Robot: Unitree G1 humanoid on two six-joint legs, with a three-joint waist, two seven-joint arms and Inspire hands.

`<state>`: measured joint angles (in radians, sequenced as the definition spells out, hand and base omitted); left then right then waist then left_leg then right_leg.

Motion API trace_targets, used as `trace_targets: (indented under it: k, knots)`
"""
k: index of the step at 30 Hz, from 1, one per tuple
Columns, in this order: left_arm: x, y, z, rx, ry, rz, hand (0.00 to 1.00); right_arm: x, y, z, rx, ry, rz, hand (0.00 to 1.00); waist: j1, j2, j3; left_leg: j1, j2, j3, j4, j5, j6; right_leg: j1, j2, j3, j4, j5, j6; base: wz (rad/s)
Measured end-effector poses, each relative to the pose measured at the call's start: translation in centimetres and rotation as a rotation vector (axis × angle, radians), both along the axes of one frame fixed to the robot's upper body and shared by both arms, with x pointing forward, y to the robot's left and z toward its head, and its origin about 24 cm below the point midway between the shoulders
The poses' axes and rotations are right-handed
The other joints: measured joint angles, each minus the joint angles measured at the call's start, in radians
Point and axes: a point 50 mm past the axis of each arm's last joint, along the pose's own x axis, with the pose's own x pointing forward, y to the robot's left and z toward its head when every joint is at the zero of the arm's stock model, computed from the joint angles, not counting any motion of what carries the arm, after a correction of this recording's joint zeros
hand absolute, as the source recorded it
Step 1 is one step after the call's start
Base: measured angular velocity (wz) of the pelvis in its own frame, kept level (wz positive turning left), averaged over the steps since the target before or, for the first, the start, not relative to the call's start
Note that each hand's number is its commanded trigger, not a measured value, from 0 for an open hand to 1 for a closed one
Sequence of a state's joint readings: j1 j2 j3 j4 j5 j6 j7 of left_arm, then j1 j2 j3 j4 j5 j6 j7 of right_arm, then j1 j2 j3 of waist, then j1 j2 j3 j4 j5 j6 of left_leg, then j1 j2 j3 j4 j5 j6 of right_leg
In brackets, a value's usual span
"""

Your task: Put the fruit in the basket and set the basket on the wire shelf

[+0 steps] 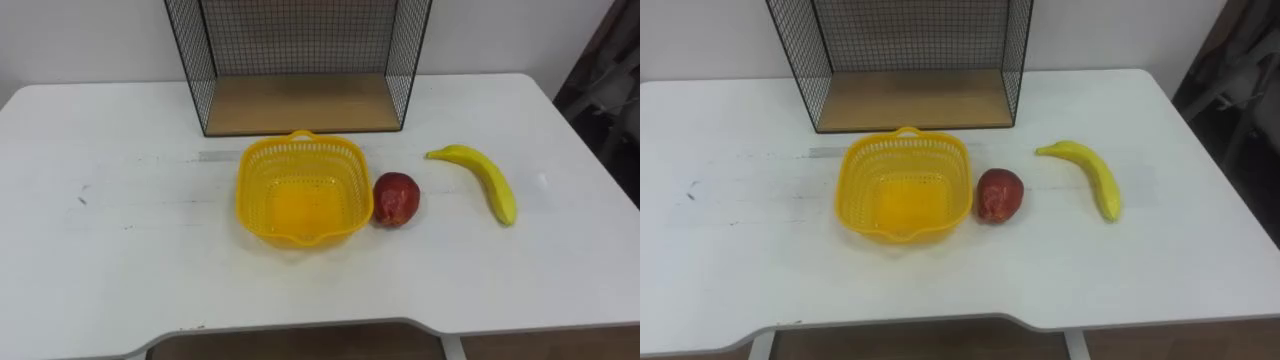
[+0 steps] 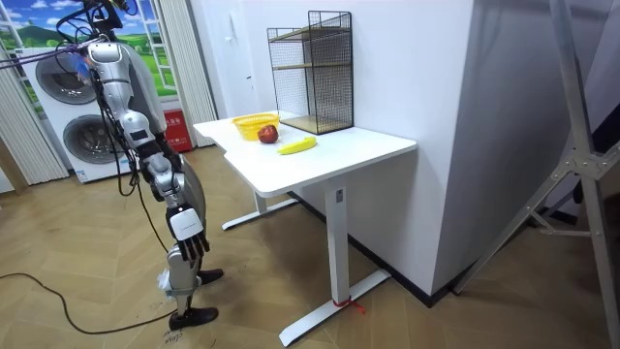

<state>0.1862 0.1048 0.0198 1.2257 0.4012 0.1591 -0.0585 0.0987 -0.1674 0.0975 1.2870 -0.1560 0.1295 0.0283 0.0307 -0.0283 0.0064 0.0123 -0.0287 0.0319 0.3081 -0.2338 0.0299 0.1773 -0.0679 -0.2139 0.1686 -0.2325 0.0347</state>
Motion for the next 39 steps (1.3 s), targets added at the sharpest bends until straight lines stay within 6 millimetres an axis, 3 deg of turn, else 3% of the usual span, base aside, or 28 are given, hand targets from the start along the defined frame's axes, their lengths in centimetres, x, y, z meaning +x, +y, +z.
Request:
trace_targets:
  k: [10,22,31,39]
  knots:
    - [0.2,0.1,0.0,0.008,-0.030,0.038,0.00,-0.1,-0.1,0.0,-0.024,-0.012,-0.021,0.00,-0.002,0.002,0.0007,0.000,-0.001,-0.004,0.004,-0.007,0.001,0.005,-0.001,-0.001,-0.001,-0.006,0.003,0.00]
    - [0.1,0.5,0.1,0.052,-0.060,0.065,0.00,-0.3,-0.3,0.1,-0.058,-0.069,-0.177,0.00,0.001,0.003,0.0009,0.016,-0.001,-0.002,0.000,-0.008,0.000,0.014,0.000,0.003,0.000,-0.006,0.003,0.00]
    - [-0.5,1.0,0.2,0.091,-0.096,0.182,0.00,-0.4,-0.1,0.0,-0.022,-0.197,-0.693,0.00,-0.005,-0.002,0.0010,0.017,0.000,0.006,-0.001,-0.013,0.000,0.018,0.001,0.013,-0.001,-0.006,0.003,-0.02]
    - [-2.0,2.0,0.6,0.165,-0.125,0.313,0.00,-0.2,-1.9,0.6,-0.072,-0.333,-1.235,0.00,-0.030,-0.004,0.0002,0.024,0.000,0.011,-0.006,-0.013,0.000,0.022,0.001,0.019,0.000,-0.006,0.003,-0.01]
